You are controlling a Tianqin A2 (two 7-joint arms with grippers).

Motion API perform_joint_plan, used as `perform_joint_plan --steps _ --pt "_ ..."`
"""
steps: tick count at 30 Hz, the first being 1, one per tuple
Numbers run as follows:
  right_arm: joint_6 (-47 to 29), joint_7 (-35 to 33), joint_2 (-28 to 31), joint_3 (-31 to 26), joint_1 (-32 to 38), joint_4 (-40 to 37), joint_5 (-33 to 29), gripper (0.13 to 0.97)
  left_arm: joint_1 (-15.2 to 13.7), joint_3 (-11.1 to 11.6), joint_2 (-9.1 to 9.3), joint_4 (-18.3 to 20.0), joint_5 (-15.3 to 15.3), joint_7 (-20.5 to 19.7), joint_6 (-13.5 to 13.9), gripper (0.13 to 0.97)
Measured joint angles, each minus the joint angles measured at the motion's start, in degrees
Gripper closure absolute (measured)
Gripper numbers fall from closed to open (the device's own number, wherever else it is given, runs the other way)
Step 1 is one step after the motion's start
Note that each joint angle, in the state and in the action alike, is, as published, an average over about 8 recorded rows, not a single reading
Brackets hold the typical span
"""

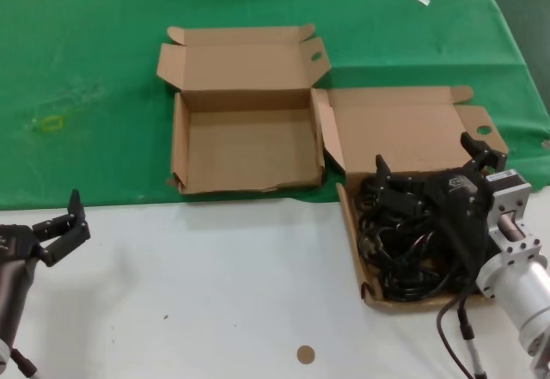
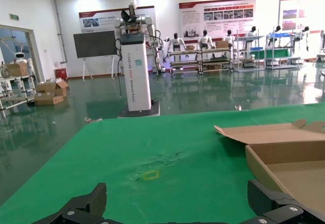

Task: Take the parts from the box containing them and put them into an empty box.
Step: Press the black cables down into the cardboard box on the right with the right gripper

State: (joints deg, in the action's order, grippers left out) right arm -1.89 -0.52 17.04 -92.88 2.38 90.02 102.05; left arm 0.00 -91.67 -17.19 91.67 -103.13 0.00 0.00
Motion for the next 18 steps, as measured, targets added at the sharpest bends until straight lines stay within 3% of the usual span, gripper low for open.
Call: perform_joint_plan --steps 18 --pt "0.0 0.0 0.0 0.0 0.0 0.0 0.0 0.129 0.0 0.0 0.0 0.0 0.0 0.0 0.0 0.132"
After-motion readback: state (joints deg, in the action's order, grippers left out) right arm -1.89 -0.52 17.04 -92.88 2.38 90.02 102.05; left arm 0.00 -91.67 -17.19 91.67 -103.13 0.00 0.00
